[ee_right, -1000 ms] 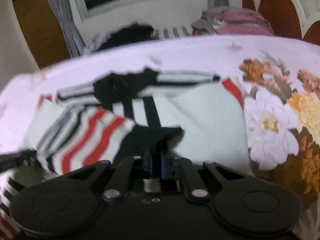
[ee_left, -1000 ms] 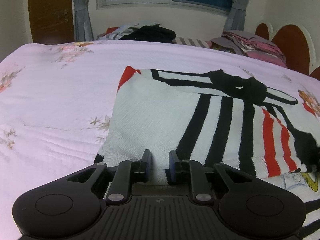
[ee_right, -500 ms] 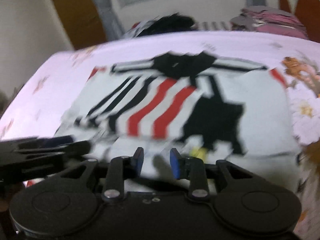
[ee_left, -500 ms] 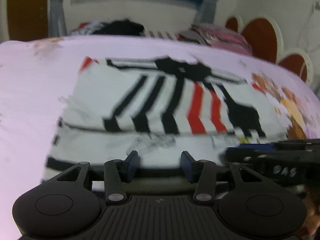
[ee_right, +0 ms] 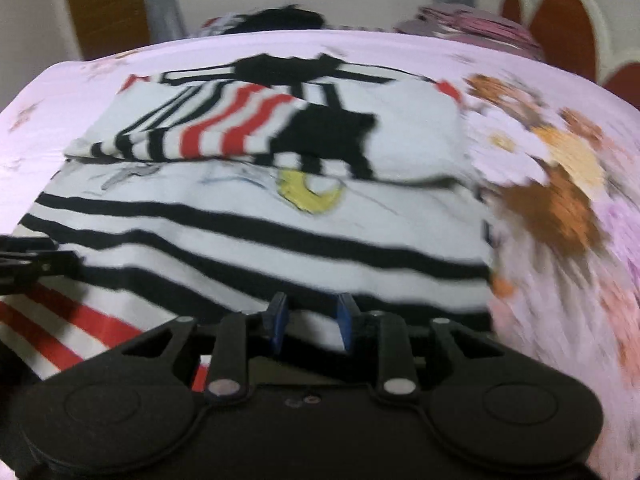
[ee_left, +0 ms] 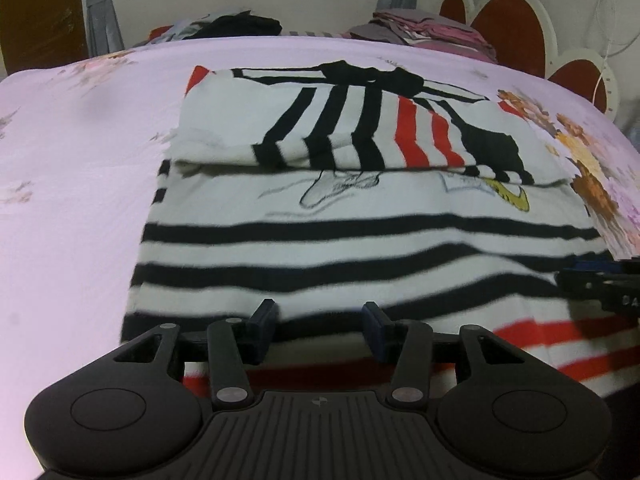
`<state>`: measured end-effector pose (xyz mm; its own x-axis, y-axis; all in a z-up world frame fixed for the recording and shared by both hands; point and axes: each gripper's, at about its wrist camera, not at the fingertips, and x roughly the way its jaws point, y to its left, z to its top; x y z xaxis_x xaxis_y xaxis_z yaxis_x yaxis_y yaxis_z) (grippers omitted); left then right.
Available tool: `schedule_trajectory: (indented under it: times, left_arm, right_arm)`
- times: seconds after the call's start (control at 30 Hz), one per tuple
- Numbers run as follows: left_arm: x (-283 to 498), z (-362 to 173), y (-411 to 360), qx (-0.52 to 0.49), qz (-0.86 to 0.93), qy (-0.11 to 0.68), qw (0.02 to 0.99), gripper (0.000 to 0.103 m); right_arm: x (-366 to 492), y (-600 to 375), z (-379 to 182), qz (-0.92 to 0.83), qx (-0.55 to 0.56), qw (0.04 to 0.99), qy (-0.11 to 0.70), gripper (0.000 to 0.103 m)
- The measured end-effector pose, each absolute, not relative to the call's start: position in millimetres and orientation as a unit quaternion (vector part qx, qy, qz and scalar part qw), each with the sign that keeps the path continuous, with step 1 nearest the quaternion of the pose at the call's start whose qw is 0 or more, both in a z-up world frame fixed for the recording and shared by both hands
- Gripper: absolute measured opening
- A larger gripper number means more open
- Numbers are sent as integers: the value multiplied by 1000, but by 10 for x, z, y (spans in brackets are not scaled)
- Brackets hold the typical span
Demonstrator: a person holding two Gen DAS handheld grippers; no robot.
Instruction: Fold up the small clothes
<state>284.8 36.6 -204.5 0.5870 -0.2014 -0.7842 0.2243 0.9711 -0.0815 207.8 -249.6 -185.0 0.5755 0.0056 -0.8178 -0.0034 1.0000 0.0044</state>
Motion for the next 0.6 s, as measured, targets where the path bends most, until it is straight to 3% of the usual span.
schedule_trajectory:
  times: [0.07, 0.33, 0.6]
  left_arm:
    - [2757, -2017, 423, 1, -121, 440, 890, 47]
    - [2366, -1978, 459, 9, -152, 440, 885, 47]
    - [2072, -2034, 723, 27, -152, 441, 884, 47]
  right_arm:
    - [1973, -2441, -1784, 7, 25, 890, 456, 32]
    - [1608, -1948, -1732, 25, 39, 887, 459, 32]
    - [1081, -2129, -1822, -25, 49, 882, 468, 32]
